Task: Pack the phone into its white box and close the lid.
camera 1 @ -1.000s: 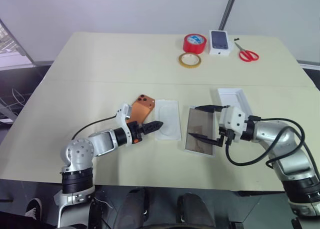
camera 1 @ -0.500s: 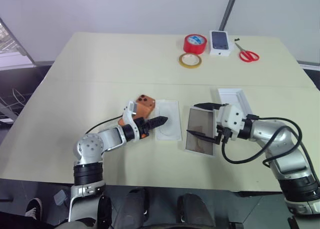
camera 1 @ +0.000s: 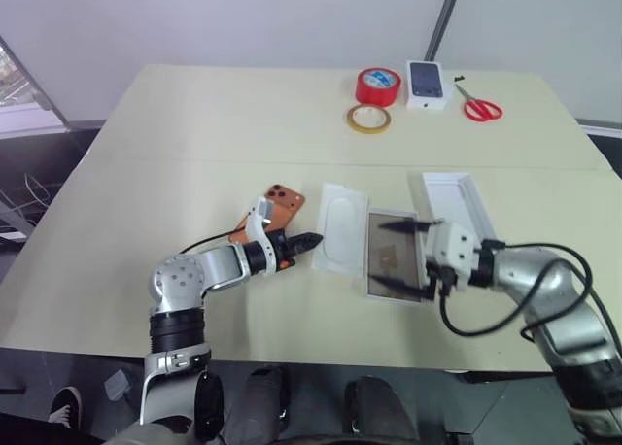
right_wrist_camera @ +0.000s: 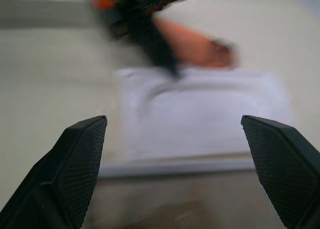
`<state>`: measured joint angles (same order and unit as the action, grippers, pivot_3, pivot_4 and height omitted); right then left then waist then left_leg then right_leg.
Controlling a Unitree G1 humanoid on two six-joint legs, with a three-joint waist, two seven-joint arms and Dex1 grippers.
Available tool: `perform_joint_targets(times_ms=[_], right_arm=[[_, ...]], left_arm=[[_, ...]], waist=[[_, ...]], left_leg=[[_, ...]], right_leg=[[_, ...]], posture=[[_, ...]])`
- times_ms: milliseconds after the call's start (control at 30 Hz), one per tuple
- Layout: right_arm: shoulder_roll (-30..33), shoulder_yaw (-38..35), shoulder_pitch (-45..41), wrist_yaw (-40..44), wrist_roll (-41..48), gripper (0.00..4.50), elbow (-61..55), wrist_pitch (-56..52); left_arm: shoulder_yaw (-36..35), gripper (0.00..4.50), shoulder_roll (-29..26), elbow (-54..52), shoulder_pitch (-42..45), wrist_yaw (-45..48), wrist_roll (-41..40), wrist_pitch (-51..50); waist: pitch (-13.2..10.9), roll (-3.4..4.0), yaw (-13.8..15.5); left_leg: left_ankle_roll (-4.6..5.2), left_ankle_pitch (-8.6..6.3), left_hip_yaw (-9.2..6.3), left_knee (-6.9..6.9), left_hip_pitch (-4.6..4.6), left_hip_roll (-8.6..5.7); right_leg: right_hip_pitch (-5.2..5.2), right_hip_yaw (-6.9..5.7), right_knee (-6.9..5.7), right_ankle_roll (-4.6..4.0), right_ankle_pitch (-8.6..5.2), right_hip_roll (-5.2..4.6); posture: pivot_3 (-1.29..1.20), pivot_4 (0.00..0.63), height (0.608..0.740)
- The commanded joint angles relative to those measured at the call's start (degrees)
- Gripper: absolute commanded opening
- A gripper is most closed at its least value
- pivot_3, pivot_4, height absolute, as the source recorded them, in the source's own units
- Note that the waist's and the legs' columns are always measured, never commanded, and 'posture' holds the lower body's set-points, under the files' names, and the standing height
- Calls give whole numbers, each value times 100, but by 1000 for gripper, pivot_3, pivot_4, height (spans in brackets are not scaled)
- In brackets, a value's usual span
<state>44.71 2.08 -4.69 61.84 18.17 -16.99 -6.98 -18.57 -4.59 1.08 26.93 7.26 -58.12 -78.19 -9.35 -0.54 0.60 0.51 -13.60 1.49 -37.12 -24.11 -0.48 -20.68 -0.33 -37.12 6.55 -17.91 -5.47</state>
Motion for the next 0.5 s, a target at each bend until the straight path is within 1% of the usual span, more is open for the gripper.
perform_joint_targets(times_ms=[33, 100, 167, 267, 367, 500], right_arm=[[277, 25, 188, 302, 61, 4500, -330, -39], [346, 173, 228, 345, -218, 4500, -196, 125], [370, 279, 251, 396, -275, 4500, -152, 70], [326, 344, 177, 361, -323, 3654, -61, -34], [434, 566, -57, 362, -861, 2128, 391, 248], [416, 599, -206, 482, -865, 74, 501, 233]], left_arm=[[-190, 35, -202, -188, 44, -66, -59, -60], [-239, 35, -276, -246, 102, -65, -78, -23], [-296, 35, -315, -283, 143, -24, -116, 80], [-318, 0, -335, -324, 180, -37, -111, 197], [-458, 0, -259, -390, 273, -157, -250, 252], [-499, 0, -173, -441, 285, -179, -346, 398]], waist=[[0, 0, -23], [-1, -1, -33], [-1, -1, -24], [-2, -3, 20], [-6, -10, 30], [-9, -15, 18]], left_leg=[[0, 0, 0, 2, 0, 1], [-2, 0, 0, 4, 0, 6], [-3, 1, 0, 7, -1, 6], [-9, 4, 0, 2, -19, 5], [-19, 11, 0, -6, -27, -2], [-22, 13, 0, -5, -29, -6]], right_leg=[[-2, 1, -1, 0, 0, 1], [-5, 1, -2, 0, 0, 5], [-8, 1, -1, -1, 0, 5], [-22, 1, 0, -1, 0, 3], [-24, -1, 1, -1, 0, -4], [-27, 0, 2, -1, 0, -7]], posture=[[0, 150, 728], [0, 150, 728], [0, 150, 728], [0, 150, 728], [0, 150, 728], [0, 150, 728]])
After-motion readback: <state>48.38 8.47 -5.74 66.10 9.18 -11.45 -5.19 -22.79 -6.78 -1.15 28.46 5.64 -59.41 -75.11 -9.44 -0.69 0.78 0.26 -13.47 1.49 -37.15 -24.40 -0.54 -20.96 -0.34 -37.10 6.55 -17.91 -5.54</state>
